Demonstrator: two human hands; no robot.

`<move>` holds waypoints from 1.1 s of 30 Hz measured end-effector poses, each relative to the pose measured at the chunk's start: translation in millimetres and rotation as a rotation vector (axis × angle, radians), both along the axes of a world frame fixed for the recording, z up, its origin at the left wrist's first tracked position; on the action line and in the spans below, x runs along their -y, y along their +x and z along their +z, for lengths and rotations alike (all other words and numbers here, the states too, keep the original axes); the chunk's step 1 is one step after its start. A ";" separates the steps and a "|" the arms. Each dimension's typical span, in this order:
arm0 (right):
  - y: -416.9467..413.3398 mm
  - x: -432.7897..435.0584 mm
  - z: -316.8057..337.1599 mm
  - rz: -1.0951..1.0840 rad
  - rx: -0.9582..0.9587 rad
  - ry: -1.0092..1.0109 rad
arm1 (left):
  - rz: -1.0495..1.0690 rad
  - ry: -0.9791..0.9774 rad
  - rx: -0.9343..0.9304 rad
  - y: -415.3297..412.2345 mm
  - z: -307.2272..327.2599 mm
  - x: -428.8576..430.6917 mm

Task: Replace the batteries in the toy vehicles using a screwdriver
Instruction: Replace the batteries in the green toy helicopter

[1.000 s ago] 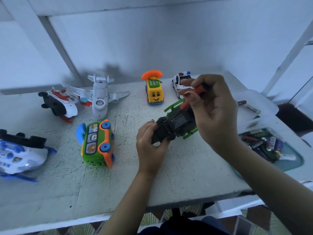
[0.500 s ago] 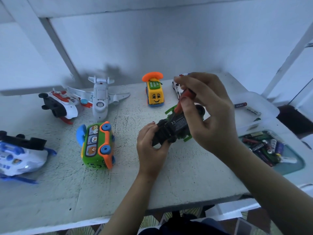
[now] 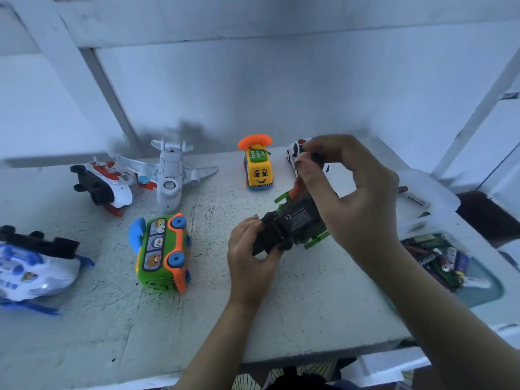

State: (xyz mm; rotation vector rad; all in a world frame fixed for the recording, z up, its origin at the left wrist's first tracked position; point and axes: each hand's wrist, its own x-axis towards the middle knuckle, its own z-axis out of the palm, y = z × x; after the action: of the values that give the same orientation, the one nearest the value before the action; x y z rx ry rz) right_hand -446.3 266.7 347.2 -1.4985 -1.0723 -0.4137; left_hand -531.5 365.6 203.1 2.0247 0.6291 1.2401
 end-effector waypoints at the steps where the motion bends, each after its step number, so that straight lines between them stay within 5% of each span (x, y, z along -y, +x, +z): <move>1: 0.2 -0.3 -2.0 0.006 0.006 -0.005 | -0.002 -0.004 -0.002 -0.2 -1.2 -0.6; 20: -4.2 1.9 4.9 -0.031 0.085 -0.061 | -0.004 0.002 0.032 0.4 -2.2 -0.4; 33: -3.6 4.6 3.2 0.021 -0.050 -0.066 | -0.004 0.035 0.059 1.9 -7.7 -1.4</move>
State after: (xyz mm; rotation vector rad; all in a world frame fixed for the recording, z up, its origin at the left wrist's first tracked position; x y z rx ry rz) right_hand -449.9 262.2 350.4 -1.5466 -1.0696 -0.3276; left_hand -529.6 367.0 195.4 2.0089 0.5790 1.3124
